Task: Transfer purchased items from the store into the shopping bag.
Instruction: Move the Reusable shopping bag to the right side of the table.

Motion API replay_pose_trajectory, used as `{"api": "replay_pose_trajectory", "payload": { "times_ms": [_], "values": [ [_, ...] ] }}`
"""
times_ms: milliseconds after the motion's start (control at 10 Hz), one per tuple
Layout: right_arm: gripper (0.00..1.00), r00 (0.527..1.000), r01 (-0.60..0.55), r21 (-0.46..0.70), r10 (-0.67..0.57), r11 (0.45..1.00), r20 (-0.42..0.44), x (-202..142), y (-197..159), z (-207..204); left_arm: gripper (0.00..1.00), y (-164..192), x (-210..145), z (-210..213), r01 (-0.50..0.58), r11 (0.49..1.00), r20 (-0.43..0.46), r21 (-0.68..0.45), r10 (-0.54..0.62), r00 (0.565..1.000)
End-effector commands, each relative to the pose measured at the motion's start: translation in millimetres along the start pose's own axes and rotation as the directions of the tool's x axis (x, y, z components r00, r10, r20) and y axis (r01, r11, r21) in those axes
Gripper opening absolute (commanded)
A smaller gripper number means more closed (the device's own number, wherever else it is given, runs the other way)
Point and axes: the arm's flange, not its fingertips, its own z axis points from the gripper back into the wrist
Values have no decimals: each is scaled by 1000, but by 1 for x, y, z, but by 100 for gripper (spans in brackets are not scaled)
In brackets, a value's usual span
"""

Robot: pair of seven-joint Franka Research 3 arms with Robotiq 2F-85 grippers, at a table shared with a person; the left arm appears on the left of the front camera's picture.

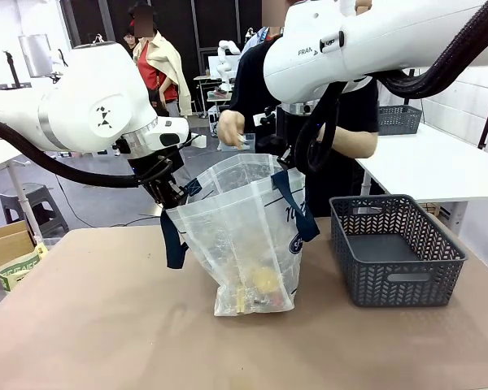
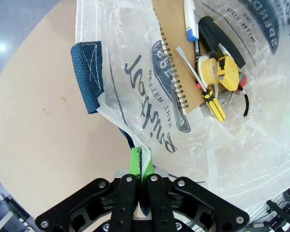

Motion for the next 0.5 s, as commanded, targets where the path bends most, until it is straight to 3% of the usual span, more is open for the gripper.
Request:
{"api": "replay_pose_trajectory", "payload": {
  "times_ms": [0, 400],
  "values": [
    [0, 1000, 2, -3, -2, 1000, 7, 0, -1, 2, 0, 2, -1, 2, -2, 1000, 2, 5, 2, 1000],
    [0, 1000, 2, -3, -2, 1000, 7, 0, -1, 2, 0, 2, -1, 2, -2, 1000, 2, 5, 2, 1000]
  ]
}}
